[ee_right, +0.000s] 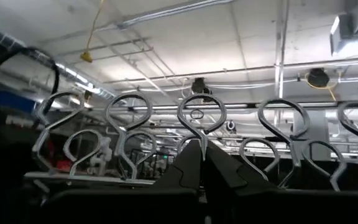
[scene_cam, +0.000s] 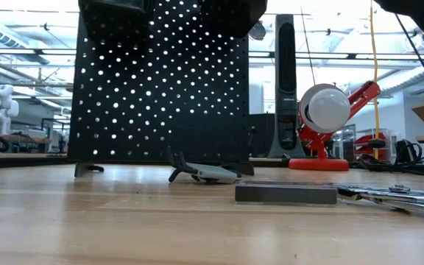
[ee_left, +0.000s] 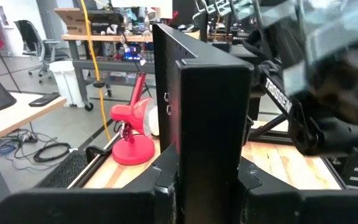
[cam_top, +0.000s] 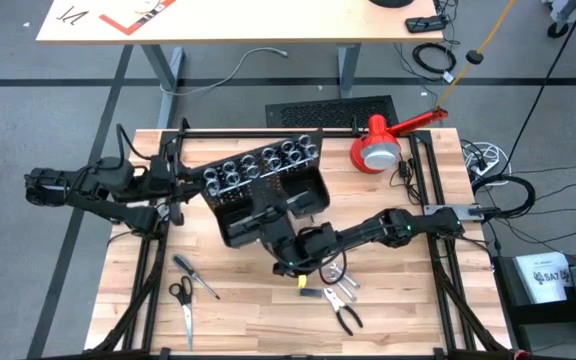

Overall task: Hang tools onto peg board
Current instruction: Assemble the tool holder on the pegboard

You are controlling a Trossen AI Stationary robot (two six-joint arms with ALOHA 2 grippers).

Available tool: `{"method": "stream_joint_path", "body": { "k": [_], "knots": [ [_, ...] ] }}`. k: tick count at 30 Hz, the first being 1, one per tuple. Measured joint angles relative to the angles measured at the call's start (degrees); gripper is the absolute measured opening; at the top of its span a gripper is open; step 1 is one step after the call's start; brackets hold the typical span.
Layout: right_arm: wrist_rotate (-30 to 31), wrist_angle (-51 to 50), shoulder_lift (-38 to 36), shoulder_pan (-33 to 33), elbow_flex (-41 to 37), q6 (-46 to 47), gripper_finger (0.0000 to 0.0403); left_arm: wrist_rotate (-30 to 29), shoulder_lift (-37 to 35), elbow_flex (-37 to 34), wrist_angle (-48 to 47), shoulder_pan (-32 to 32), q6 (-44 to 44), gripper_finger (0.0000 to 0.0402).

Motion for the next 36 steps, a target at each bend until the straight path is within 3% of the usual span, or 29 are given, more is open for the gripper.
{"method": "stream_joint_path", "body": {
  "k": [6, 36],
  "knots": [
    [-2.28, -0.06, 1.22, -0.13, -0.13, 3.47, 0.0, -1.37, -0.03, 0.0, -0.04, 0.04, -0.01, 0.0069],
    [-4.97, 0.04, 2.08, -4.9, -0.09, 2.97, 0.0, -2.31, -0.09, 0.0, 0.84, 0.07, -0.22, 0.0069]
  ]
}}
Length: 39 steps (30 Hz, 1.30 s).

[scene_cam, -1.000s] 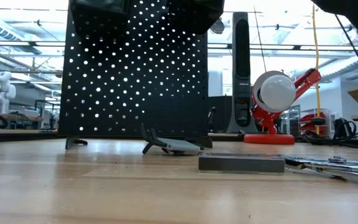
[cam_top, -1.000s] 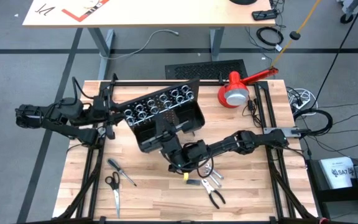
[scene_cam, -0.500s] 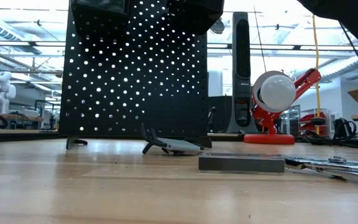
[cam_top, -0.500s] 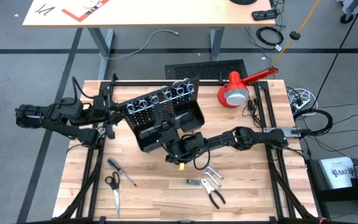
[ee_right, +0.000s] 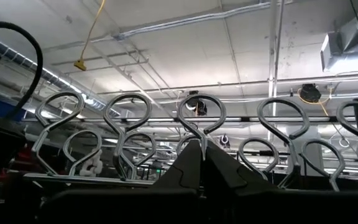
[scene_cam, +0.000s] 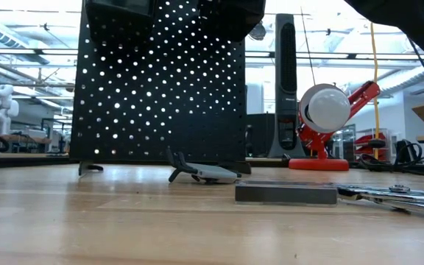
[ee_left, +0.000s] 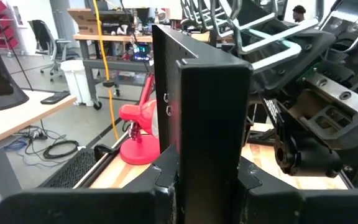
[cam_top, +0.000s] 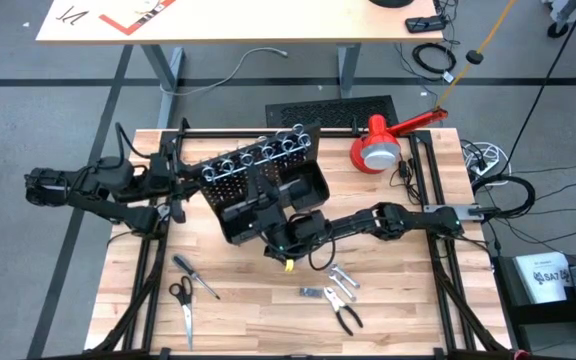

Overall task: Hang tools onto peg board
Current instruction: Assemble the tool holder on the pegboard

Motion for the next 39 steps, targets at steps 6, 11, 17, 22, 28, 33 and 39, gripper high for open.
{"method": "stream_joint_path", "body": {
  "k": [6, 11, 17, 22, 28, 33, 39],
  "knots": [
    [-2.8, 0.02, 0.0, -0.13, 0.0, 1.23, 0.0, -0.5, 0.02, 0.0, 1.09, 0.0, 0.11, 0.0069],
    [-2.34, 0.03, 0.0, -0.65, 0.0, 2.31, 0.0, -1.06, 0.02, 0.0, 2.35, 0.0, 0.17, 0.0069],
    [-4.0, 0.04, 0.0, -0.63, 0.0, 2.45, 0.0, -1.14, 0.02, 0.0, 3.28, 0.0, 0.72, 0.0069],
    [-4.28, 0.04, 0.0, -0.63, 0.0, 1.8, 0.0, -1.11, -0.07, 0.0, 4.43, 0.0, 1.74, 0.0069],
    [-6.29, 0.05, 0.0, -0.61, 0.0, 3.54, 0.0, -1.87, -0.53, 0.0, 4.83, 0.0, 2.17, 0.0069],
    [-7.07, 0.06, 0.0, -0.58, 0.0, 5.16, 0.0, -2.16, -1.29, 0.0, 5.15, 0.0, 3.34, 0.0068],
    [-6.95, 0.06, 0.0, -0.68, 0.0, 5.22, 0.0, -2.25, -2.24, 0.0, 6.05, 0.0, 4.22, 0.0068]
  ]
}}
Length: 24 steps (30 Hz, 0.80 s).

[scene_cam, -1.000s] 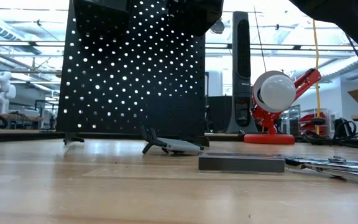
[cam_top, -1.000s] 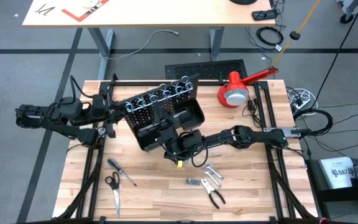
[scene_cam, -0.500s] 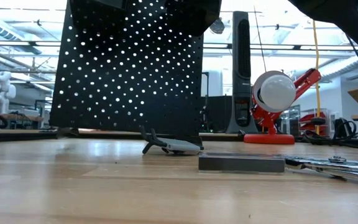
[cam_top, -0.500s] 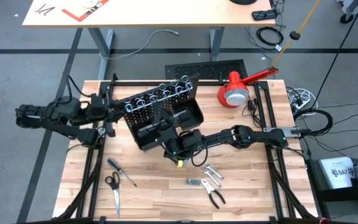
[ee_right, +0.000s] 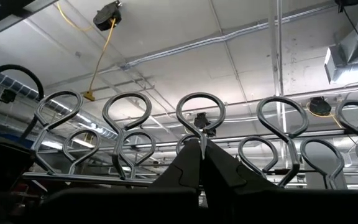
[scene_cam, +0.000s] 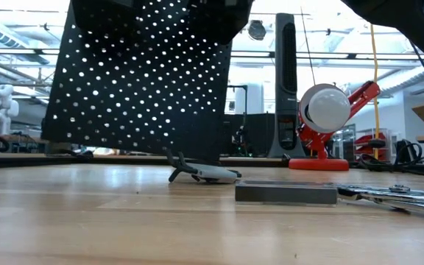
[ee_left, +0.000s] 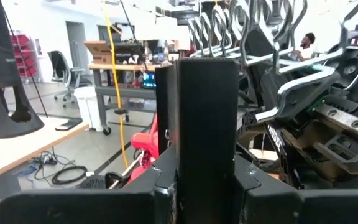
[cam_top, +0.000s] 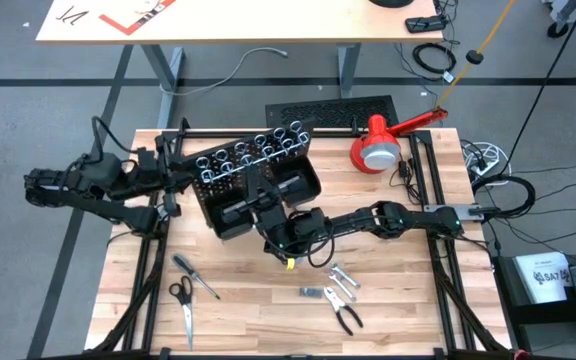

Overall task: Hang tools onto peg board
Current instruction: Assemble the tool holder on the pegboard

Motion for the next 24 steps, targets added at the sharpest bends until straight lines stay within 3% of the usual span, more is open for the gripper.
{"method": "stream_joint_path", "body": {
  "k": [16, 24],
  "knots": [
    [-0.44, 0.04, 1.84, -2.56, 0.07, 7.51, 0.0, -1.25, -0.28, 0.13, -0.33, -0.01, 0.35, 0.0068],
    [-2.01, 0.04, 1.84, -3.39, 0.07, 5.74, 0.0, -2.59, -0.25, -0.2, -2.26, -0.02, 0.05, 0.0068]
  ]
}}
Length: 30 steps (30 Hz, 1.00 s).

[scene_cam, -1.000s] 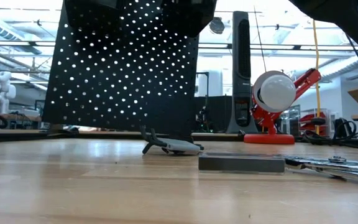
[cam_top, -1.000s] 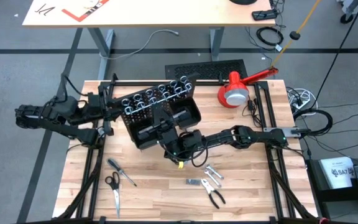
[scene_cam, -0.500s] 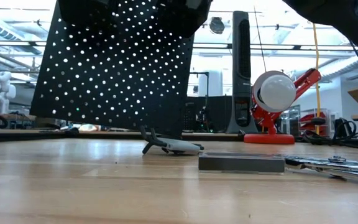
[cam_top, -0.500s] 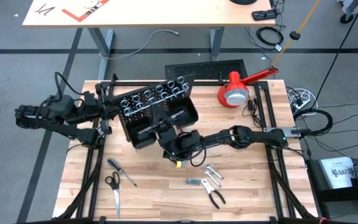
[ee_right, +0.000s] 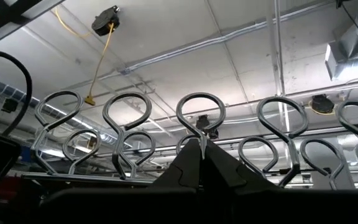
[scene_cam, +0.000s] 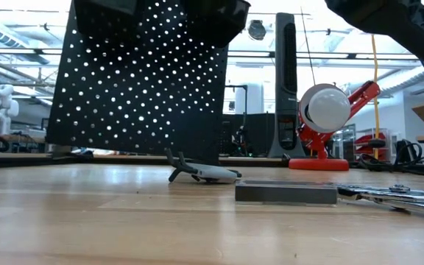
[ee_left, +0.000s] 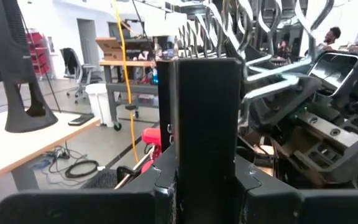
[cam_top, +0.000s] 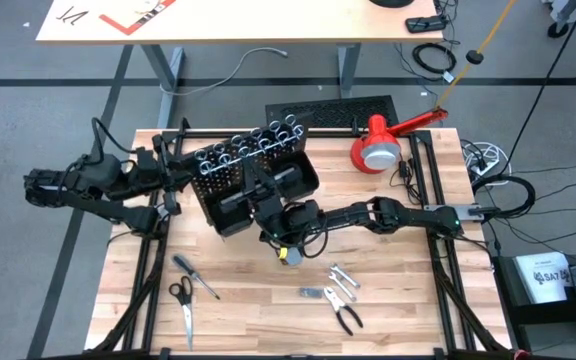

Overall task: Hang tools onto peg board
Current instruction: Assemble the tool holder on the pegboard

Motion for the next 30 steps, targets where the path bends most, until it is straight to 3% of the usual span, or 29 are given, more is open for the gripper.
{"method": "stream_joint_path", "body": {
  "k": [30],
  "knots": [
    [-2.36, -0.02, 0.0, -2.36, -0.04, 2.44, 0.0, -0.83, 0.9, -0.5, -3.6, 0.02, -1.6, 0.0067]
  ]
}}
